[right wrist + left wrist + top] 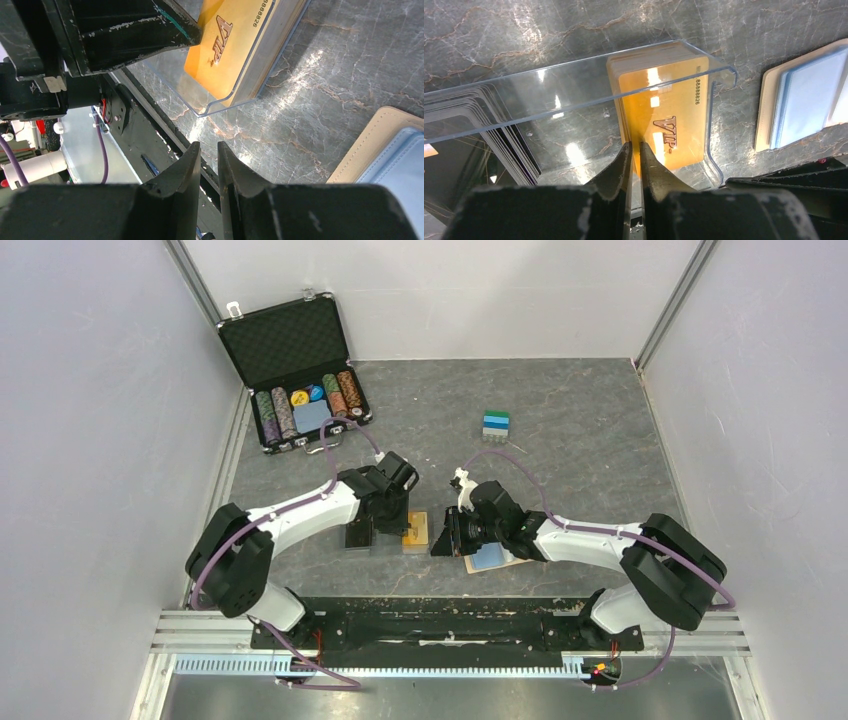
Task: Put the credit cards into the card holder
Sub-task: Pick up the credit card from the storage box.
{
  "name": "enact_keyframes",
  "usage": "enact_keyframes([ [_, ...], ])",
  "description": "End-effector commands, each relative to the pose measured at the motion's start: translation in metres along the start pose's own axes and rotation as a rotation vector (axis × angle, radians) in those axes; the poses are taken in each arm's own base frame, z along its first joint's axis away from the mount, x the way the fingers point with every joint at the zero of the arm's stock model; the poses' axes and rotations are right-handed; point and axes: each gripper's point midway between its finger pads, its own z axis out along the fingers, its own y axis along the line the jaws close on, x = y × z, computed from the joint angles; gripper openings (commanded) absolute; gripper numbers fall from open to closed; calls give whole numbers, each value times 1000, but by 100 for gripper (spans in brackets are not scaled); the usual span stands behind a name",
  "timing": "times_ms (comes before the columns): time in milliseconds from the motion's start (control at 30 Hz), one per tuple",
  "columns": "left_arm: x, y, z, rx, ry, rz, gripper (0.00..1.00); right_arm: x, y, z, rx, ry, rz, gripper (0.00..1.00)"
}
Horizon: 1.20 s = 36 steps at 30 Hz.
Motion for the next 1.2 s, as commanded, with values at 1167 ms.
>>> enact_keyframes([
  [1167, -18, -62, -36, 258, -98, -1, 14, -2, -2, 0, -1, -4, -22, 21],
])
